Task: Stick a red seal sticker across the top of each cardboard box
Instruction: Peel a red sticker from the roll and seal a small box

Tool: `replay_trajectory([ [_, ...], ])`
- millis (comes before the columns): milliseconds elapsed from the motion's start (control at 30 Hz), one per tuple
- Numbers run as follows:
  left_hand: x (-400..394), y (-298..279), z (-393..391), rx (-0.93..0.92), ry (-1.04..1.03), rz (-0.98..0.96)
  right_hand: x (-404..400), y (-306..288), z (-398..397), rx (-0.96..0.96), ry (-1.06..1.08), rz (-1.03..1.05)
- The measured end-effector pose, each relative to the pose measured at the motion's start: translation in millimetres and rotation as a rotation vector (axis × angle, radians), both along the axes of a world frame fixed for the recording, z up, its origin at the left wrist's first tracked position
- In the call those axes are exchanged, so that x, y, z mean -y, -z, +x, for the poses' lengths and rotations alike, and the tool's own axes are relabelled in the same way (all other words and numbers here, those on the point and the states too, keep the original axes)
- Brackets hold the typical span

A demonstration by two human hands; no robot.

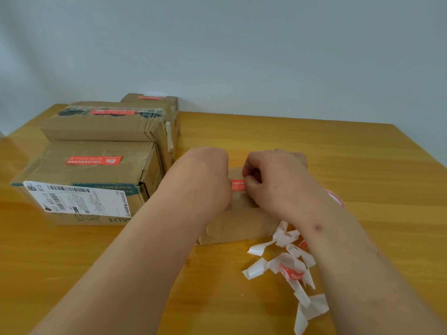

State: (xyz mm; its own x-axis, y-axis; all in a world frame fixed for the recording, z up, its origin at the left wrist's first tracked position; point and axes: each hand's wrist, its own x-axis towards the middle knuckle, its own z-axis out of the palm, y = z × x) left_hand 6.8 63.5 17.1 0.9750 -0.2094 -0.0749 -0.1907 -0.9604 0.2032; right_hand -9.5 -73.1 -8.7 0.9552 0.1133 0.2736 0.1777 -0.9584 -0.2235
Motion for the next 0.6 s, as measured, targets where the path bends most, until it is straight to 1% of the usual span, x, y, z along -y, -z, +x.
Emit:
replay_trajectory([
  [67, -0.6, 1.4, -1.2, 0.006, -0.001, 0.000, 0.0, -1.1, 0.1, 0.000, 0.000, -0.018],
  [167, -3.0, 1.9, -5.4, 0.091, 0.008, -0.013, -1.2, -2.6, -0.2, 0.007, 0.016, -0.059],
  [333, -0.8, -3.5, -2.3, 0.066, 0.017, 0.072, 3.2, -8.0, 0.2, 0.021, 0.114, -0.146],
  [533, 0.2, -6.4, 3.3, 0.066, 0.022, 0.125, 13.5, -6.0, 0.5, -0.079, 0.190, -0.036],
  [600, 1.2, -10.3, 5.9, 0.048, 0.017, 0.169, 15.3, -5.8, 1.0, -0.101, 0.199, -0.008],
])
